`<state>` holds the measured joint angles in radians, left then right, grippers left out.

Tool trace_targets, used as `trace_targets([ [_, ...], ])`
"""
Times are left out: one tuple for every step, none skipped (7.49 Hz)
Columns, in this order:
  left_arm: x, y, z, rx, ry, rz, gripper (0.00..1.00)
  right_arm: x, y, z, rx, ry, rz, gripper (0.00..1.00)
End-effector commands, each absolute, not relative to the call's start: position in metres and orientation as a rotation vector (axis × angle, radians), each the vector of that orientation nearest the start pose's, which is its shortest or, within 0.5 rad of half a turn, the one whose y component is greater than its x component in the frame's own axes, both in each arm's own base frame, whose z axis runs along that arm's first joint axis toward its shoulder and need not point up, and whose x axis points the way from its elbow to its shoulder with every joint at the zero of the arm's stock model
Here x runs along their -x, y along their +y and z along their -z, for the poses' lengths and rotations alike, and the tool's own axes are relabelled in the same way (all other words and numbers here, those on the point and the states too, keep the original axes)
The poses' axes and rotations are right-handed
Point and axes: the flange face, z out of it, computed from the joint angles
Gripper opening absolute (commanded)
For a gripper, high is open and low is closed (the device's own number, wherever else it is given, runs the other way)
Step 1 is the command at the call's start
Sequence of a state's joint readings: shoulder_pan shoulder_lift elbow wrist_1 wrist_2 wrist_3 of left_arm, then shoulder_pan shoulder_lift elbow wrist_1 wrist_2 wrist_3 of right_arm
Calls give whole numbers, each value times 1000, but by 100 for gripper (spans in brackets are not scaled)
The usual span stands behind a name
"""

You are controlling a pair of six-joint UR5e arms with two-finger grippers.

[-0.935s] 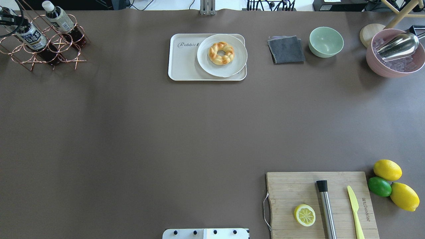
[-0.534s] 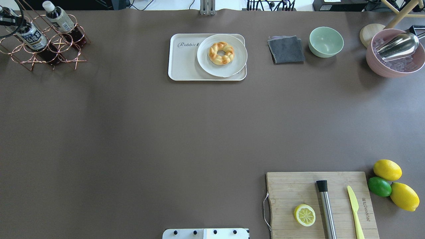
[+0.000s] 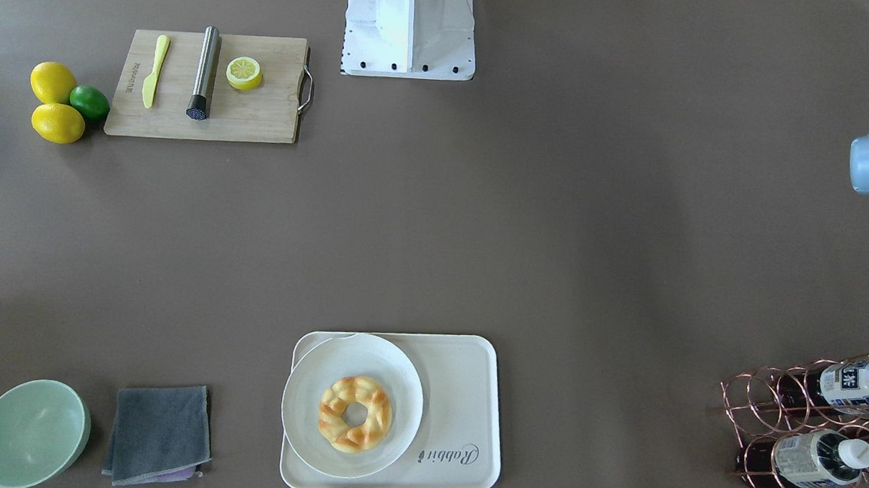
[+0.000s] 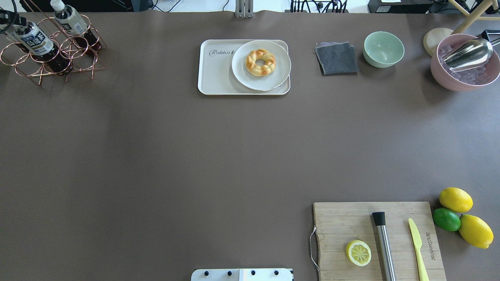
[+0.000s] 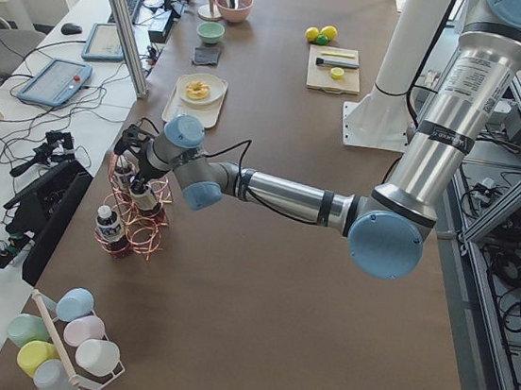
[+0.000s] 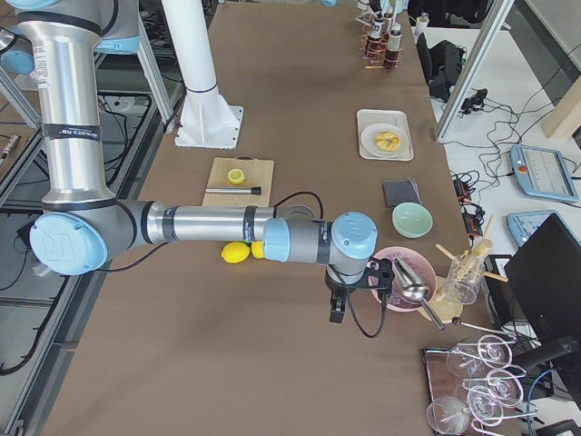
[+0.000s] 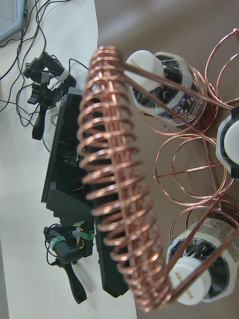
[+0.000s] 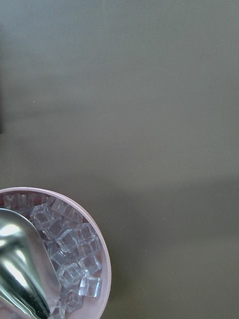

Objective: Place tea on tray
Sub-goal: 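Grasp a tea bottle in the rack with the left gripper and lift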

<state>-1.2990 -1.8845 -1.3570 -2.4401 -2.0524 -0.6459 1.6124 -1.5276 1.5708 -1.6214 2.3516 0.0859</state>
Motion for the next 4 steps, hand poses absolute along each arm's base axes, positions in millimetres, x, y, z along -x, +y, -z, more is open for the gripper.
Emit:
trace_targets([
  [-67,-647,-484,-637,854,112,0,-85,-502,-646,31,-782,-128,100],
  [-64,-643,-475,-636,852,116,0,-85,-499,-647,33,-782,-129,100],
  [-61,-641,-465,-634,851,120,0,-87,-496,-649,35,-785,-133,100],
  [-58,-638,-452,-628,848,125,0,-88,-493,-651,38,-787,-138,100],
])
